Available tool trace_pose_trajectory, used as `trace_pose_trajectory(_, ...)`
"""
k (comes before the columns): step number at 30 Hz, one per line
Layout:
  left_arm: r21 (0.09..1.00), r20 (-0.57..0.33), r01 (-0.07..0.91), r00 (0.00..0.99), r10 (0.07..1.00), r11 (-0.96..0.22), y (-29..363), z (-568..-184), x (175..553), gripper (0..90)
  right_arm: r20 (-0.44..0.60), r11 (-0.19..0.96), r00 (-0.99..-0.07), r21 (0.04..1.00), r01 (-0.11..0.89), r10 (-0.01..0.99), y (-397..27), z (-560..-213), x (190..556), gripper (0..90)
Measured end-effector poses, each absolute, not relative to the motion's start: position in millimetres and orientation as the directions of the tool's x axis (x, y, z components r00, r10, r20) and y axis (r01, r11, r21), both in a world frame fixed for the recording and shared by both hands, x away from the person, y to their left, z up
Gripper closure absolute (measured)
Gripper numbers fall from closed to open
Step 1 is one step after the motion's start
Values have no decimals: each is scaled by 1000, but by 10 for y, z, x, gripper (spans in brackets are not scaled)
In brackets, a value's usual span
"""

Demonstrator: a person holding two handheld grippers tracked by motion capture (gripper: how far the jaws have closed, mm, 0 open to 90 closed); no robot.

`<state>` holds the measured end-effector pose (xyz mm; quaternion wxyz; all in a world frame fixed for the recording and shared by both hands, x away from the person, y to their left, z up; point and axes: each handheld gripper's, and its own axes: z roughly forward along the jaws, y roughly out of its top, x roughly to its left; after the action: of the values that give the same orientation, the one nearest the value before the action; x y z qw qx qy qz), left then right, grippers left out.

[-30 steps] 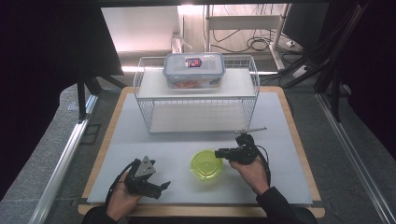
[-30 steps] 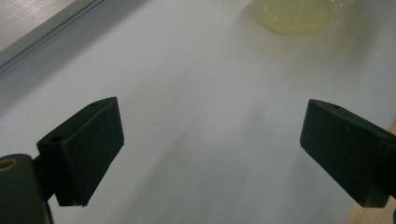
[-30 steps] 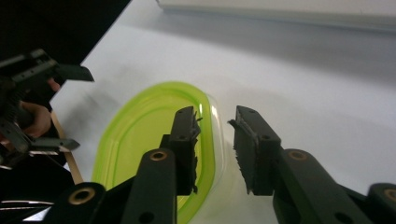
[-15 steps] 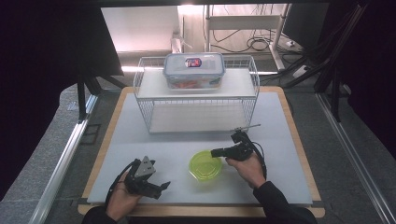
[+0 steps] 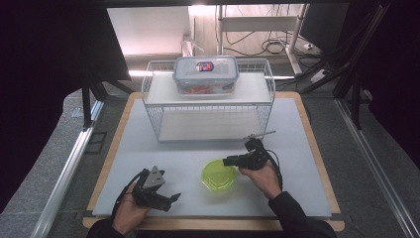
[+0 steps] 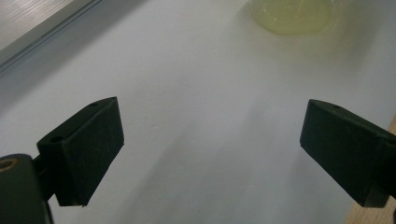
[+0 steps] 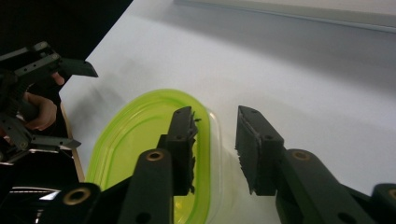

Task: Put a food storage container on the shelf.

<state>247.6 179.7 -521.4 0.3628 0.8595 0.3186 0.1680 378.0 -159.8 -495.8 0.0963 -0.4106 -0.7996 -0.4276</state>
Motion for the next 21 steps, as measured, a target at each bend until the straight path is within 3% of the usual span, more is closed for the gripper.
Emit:
trace_pose_trajectory(2,729,57,426,742,667,-536,1793,-5217,2477,62,516,299,-648,604,739,560,-1584,-4972,3805,677)
trace_pose_trajectory(5,728,58,425,744,666,-538,1789,-5218,2475,62,557,288,-636,588,756,533,-1575,-4996,3841,786)
trace_pose_trajectory(12,730,58,423,744,666,-537,1789,-5216,2474,62,673,239,-564,518,821,479,-1635,-5000,3848,824)
trace_pose_trajectory(18,730,58,424,744,666,-537,1791,-5217,2476,62,625,266,-594,542,797,506,-1646,-4956,3831,806)
trace_pose_trajectory(20,728,58,425,744,666,-538,1789,-5219,2477,62,547,307,-637,577,757,543,-1647,-4940,3798,770)
trace_pose_trajectory(21,728,58,425,744,666,-538,1788,-5220,2477,62,523,313,-645,587,746,557,-1655,-4938,3780,707)
